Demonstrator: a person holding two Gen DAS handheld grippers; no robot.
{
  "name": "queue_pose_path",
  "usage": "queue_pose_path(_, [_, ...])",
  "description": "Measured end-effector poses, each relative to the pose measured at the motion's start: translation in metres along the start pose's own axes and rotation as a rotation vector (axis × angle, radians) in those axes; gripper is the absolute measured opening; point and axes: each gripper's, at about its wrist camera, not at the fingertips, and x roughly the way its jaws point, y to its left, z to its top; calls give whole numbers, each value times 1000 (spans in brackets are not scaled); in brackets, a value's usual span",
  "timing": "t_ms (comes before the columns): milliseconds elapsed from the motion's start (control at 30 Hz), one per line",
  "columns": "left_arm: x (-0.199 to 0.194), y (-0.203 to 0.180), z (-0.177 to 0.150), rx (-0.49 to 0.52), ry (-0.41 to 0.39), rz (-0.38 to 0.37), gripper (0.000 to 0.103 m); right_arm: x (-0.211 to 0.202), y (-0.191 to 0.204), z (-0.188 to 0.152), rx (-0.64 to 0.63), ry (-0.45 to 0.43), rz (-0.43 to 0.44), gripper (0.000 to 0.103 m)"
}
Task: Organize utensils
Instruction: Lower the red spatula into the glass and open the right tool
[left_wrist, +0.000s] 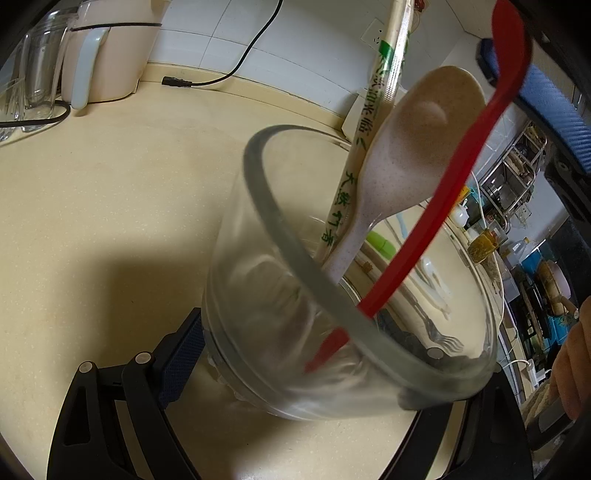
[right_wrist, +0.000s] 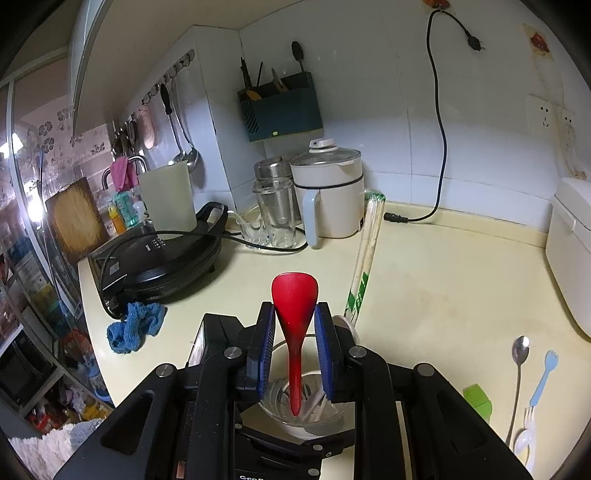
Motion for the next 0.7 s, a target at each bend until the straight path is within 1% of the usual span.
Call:
queue_pose_path(167, [0, -1, -1, 0, 0, 1, 91, 7, -1, -4, 8, 26, -4, 22])
queue_pose_path(700, [0, -1, -1, 1, 0, 1, 91, 17, -3, -5, 15, 67, -21, 22])
